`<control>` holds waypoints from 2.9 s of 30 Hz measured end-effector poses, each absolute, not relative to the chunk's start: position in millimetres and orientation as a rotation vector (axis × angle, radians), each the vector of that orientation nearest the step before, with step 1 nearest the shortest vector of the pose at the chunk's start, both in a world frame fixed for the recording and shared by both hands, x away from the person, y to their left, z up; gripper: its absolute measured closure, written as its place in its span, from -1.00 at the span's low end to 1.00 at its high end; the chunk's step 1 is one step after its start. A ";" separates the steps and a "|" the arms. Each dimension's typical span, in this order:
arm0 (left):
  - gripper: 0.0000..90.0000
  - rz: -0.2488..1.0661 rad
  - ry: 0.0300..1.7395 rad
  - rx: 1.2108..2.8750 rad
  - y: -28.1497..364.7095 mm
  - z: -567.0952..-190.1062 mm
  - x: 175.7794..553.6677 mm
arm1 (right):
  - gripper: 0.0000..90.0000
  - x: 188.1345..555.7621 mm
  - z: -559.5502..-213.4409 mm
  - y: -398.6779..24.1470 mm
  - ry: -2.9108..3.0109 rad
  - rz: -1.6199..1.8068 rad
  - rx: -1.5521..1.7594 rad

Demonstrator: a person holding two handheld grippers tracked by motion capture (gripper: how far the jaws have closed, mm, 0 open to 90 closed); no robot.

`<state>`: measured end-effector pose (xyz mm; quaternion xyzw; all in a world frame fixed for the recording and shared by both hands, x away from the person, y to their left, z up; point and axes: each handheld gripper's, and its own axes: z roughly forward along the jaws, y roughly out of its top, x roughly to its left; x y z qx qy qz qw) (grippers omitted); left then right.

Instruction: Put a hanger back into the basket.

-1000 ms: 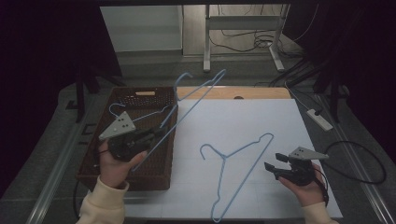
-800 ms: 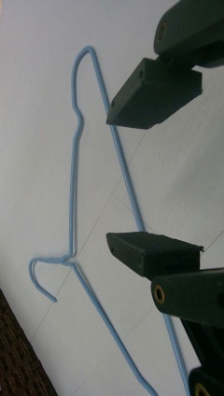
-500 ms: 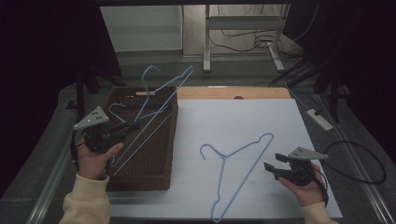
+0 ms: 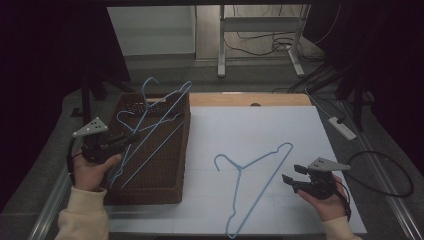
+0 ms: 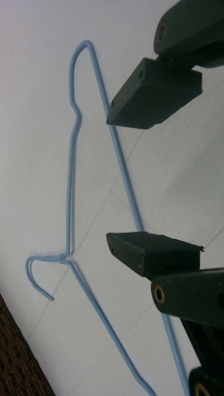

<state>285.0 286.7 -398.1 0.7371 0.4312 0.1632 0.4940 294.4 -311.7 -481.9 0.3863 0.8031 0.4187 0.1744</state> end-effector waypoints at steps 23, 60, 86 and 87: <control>0.92 0.282 1.149 1.831 300.6 -430.8 302.0 | -0.15 293.3 -481.1 -310.3 2.280 1.185 1.088; 0.91 0.292 1.490 2.005 296.1 -461.4 323.0 | -0.14 293.2 -481.6 -307.8 2.293 1.165 1.075; 0.14 0.570 1.435 2.057 282.6 -449.5 317.1 | -0.15 292.8 -481.3 -307.3 2.292 1.164 1.074; 0.04 0.568 1.408 2.032 282.5 -446.2 314.7 | -0.15 292.6 -481.2 -307.3 2.292 1.164 1.073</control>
